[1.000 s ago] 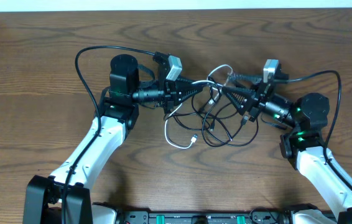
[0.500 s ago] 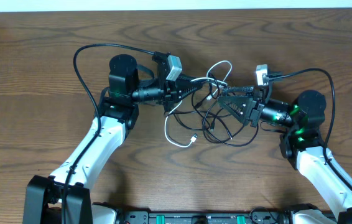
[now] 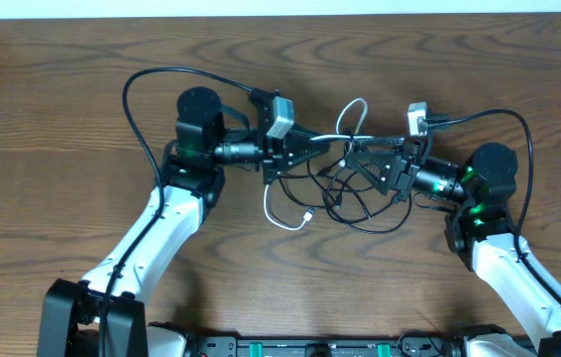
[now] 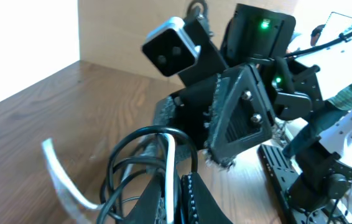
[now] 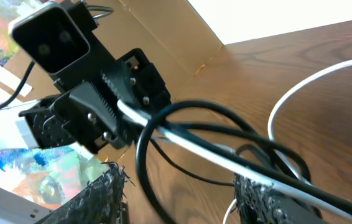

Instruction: Untangle cables

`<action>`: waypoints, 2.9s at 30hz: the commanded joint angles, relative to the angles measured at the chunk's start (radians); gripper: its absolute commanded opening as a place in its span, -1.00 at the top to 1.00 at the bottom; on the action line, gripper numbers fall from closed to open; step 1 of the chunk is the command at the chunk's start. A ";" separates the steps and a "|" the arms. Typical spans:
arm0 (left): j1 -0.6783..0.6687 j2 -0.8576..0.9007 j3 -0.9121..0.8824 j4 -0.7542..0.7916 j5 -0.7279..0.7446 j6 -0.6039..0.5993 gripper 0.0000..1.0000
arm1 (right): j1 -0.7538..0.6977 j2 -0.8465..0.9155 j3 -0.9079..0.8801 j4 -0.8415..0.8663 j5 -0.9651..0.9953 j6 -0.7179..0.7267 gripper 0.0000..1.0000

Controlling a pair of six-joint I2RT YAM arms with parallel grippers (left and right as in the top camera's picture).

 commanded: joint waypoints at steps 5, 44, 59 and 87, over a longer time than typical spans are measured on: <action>-0.024 -0.004 -0.002 0.005 -0.014 0.014 0.85 | 0.050 -0.001 0.004 0.040 0.014 -0.016 0.05; -0.024 -0.004 -0.002 -0.372 -0.059 0.016 0.85 | 0.048 -0.001 0.004 0.737 0.173 0.030 0.98; -0.063 -0.004 -0.002 -0.286 -0.029 0.014 0.85 | 0.078 -0.001 0.004 0.478 0.169 -0.056 0.98; -0.136 -0.004 -0.002 -0.157 -0.033 0.006 0.85 | 0.134 -0.001 0.004 0.531 0.196 -0.094 0.98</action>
